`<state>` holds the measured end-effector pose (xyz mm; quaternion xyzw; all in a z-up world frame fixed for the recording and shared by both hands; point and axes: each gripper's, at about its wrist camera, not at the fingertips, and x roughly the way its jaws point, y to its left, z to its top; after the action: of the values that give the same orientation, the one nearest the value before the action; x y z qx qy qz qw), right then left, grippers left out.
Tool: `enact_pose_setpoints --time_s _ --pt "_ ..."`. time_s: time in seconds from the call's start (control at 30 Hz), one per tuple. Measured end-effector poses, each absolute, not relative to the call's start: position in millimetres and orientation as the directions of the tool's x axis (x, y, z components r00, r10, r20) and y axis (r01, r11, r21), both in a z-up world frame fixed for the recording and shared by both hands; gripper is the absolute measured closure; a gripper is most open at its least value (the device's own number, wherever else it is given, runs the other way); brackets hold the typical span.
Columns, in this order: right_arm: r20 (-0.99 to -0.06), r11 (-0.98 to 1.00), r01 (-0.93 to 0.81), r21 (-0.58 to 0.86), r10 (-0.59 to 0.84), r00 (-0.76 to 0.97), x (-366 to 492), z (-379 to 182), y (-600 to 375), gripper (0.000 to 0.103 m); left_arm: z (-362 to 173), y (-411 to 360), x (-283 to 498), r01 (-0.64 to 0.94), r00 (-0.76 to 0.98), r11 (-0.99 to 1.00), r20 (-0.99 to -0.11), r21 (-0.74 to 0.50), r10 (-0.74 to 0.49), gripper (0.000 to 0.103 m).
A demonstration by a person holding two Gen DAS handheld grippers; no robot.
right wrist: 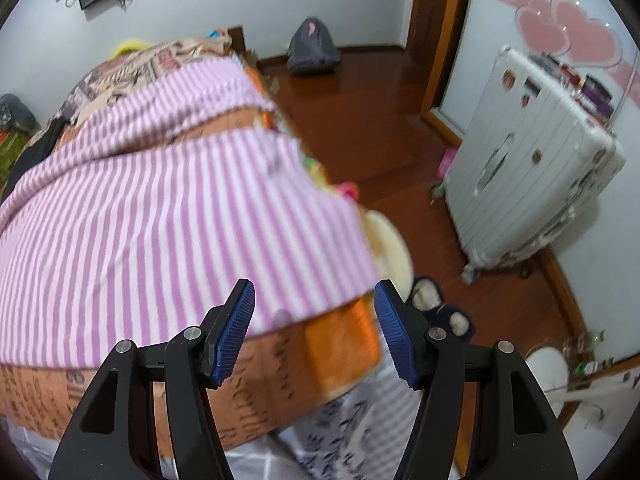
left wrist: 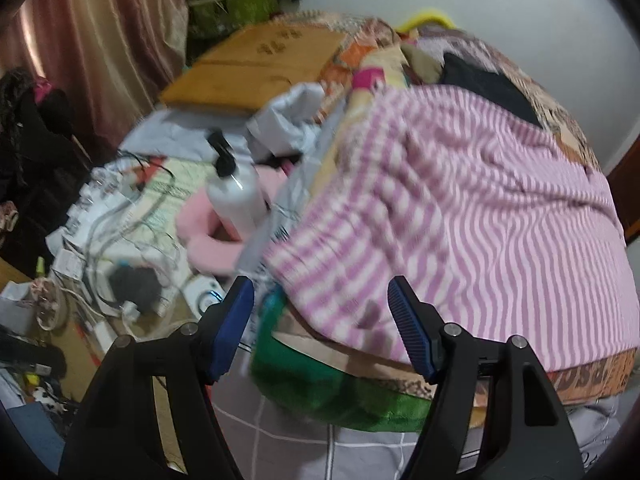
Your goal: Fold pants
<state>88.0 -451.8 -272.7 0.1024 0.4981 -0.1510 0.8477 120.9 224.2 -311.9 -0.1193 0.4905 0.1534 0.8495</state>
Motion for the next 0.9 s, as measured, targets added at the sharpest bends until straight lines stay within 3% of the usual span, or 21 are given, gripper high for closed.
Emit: enact_pose_setpoints --time_s 0.07,0.13,0.27,0.57,0.73,0.9 --pt "-0.880 0.936 0.350 0.029 -0.142 0.452 89.0 -276.0 -447.2 0.045 -323.7 219.8 124.9 -0.381 0.445 0.924 -0.879 -0.016 0.169 0.037" --pt "-0.881 0.941 0.338 0.028 -0.137 0.453 91.8 -275.1 -441.9 0.045 -331.5 216.1 126.1 -0.373 0.436 0.928 -0.881 0.011 0.186 0.057" --pt "-0.872 0.951 0.309 0.008 -0.145 0.467 97.3 -267.7 -435.1 0.045 -331.6 211.0 117.3 -0.358 0.448 0.933 -0.869 0.040 0.209 0.063" --pt "-0.845 0.967 0.256 0.016 -0.123 0.520 131.2 -255.6 -422.3 0.045 -291.7 218.8 121.6 -0.361 0.460 0.932 -0.866 0.018 0.195 0.063" --pt "-0.832 0.977 0.211 -0.013 -0.127 0.539 158.8 -249.9 -412.2 0.045 -246.9 212.7 163.0 -0.325 0.553 0.945 -0.807 0.019 0.207 0.043" --pt "-0.815 0.984 0.175 -0.021 -0.119 0.568 193.5 -243.7 -406.2 0.044 -238.6 210.8 230.4 -0.306 0.563 0.952 -0.804 0.011 0.190 0.043"
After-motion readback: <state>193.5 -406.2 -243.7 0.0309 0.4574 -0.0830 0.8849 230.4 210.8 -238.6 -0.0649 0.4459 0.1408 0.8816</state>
